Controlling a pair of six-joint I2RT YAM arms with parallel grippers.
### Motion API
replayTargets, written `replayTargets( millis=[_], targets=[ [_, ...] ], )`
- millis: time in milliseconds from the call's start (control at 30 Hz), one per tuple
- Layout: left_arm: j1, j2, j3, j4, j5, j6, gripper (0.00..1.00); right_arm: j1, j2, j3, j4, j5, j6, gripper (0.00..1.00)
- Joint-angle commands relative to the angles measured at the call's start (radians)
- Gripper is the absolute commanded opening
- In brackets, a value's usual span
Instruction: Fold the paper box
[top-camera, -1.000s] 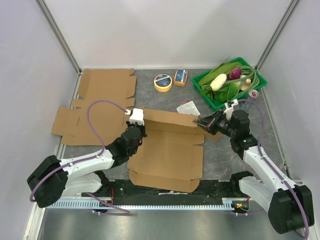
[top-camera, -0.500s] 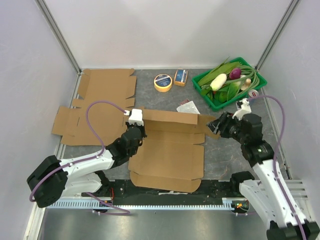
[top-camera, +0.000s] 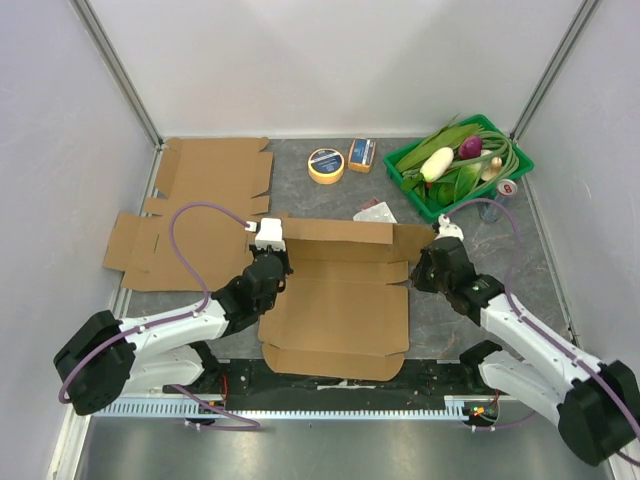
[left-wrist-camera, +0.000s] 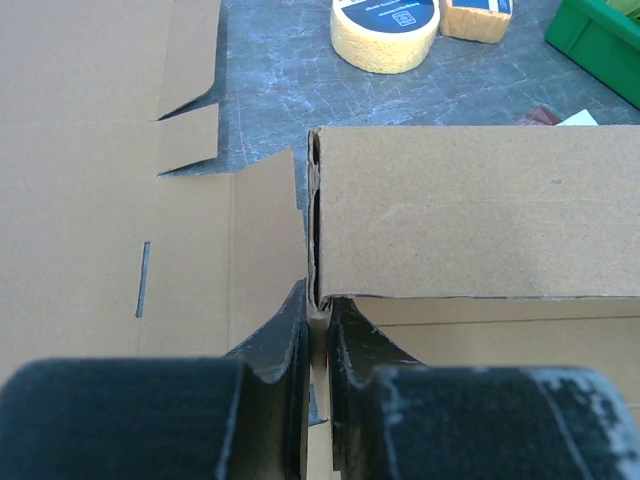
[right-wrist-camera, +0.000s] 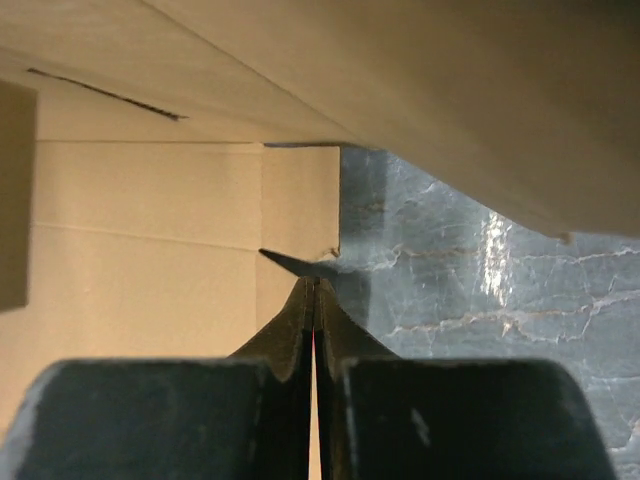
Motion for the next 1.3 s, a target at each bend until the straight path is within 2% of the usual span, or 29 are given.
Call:
replayTargets(
  millis=[0, 200, 500, 733, 800, 900, 933, 1000, 1033, 1100, 1200, 1267],
  targets=[
    [-0.002, -0.007, 0.021, 0.045, -0.053, -0.06, 0.02, 0.041, 0.084, -0.019, 0.17, 0.232, 0.029, 0.0],
    [-0.003, -0.021, 0.021, 0.038, -0.055, -0.059, 0.02, 0.044, 0.15, -0.088, 0.308, 0.287, 0.043, 0.0],
    [-0.003, 0.005, 0.027, 0.037, -0.043, -0.103, 0.02, 0.046, 0.247, -0.137, 0.53, 0.255, 0.039, 0.0],
    [-0.006, 0.01, 0.034, 0.022, -0.039, -0.14, 0.02, 0.049, 0.287, -0.163, 0.552, 0.245, 0.053, 0.02],
    [-0.008, 0.008, 0.034, 0.019, -0.042, -0.145, 0.02, 0.051, 0.249, -0.159, 0.508, 0.246, 0.053, 0.06],
    [-0.006, 0.008, 0.037, -0.009, -0.072, -0.164, 0.02, 0.049, 0.144, -0.104, 0.303, 0.275, 0.072, 0.16],
    [-0.008, 0.006, 0.037, -0.017, -0.081, -0.177, 0.02, 0.046, 0.112, -0.064, 0.185, 0.277, 0.075, 0.22],
    [-0.006, 0.006, 0.035, -0.038, -0.122, -0.197, 0.02, 0.041, 0.005, -0.041, 0.085, 0.287, 0.111, 0.3],
    [-0.008, 0.008, 0.034, -0.044, -0.142, -0.226, 0.02, 0.034, -0.032, -0.036, 0.004, 0.29, 0.131, 0.39],
    [-0.008, 0.01, 0.034, -0.055, -0.182, -0.247, 0.02, 0.026, -0.141, -0.047, -0.055, 0.301, 0.162, 0.43],
    [-0.008, 0.019, 0.041, -0.063, -0.179, -0.27, 0.02, 0.02, -0.28, -0.128, -0.045, 0.298, 0.237, 0.38],
    [-0.008, 0.028, 0.047, -0.064, -0.165, -0.279, 0.02, 0.006, -0.365, -0.204, 0.041, 0.275, 0.308, 0.22]
  ],
)
